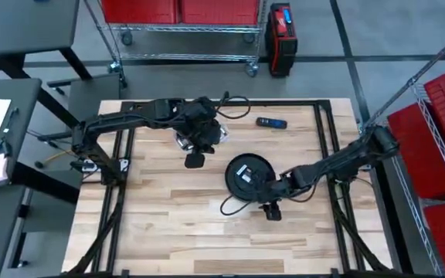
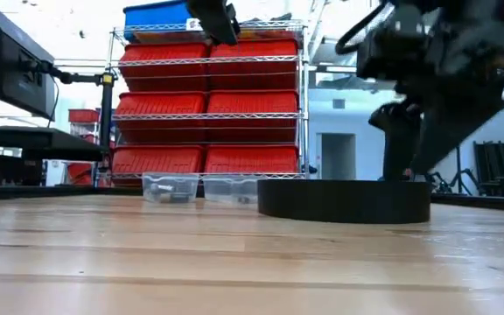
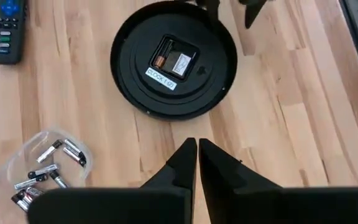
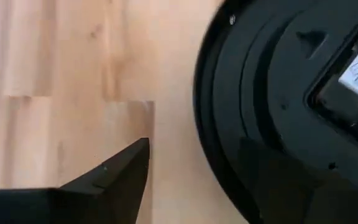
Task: Insert battery
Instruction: Insert the black battery into the wall clock
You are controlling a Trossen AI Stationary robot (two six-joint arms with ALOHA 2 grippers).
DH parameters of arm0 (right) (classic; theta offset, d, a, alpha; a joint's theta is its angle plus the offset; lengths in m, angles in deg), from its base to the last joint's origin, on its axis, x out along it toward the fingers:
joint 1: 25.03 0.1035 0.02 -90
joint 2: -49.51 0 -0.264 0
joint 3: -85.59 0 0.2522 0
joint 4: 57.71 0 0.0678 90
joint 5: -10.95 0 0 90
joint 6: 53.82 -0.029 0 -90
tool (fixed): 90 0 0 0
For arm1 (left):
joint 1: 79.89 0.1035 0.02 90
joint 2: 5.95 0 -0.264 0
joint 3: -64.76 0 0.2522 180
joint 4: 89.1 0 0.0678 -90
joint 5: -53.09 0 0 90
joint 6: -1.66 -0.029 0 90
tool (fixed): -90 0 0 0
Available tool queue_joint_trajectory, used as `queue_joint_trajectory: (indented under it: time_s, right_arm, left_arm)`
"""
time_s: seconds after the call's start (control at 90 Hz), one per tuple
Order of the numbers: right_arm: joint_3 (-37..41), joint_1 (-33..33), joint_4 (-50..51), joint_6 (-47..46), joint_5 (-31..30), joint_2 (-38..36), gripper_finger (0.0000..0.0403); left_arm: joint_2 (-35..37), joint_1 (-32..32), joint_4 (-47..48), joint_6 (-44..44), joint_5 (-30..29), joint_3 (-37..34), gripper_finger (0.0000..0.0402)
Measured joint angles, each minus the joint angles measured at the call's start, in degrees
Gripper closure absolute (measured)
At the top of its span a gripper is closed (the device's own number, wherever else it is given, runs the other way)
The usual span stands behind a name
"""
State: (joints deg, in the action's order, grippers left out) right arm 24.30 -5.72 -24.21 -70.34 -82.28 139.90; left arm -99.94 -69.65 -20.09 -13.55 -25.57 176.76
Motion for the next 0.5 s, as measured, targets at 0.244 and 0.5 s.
queue_joint_trajectory:
  time_s: [0.244, 0.5]
  right_arm:
    - [-0.37, 0.41, -0.60, 0.28, -0.58, 3.47, 0.0255]
    - [-0.20, 0.48, 0.52, -0.75, -1.60, 3.66, 0.0393]
  left_arm:
    - [-0.05, -0.12, 0.91, 0.02, -0.03, -0.02, 0.0402]
    - [-0.05, -0.15, 0.80, -0.15, -0.02, -0.03, 0.0402]
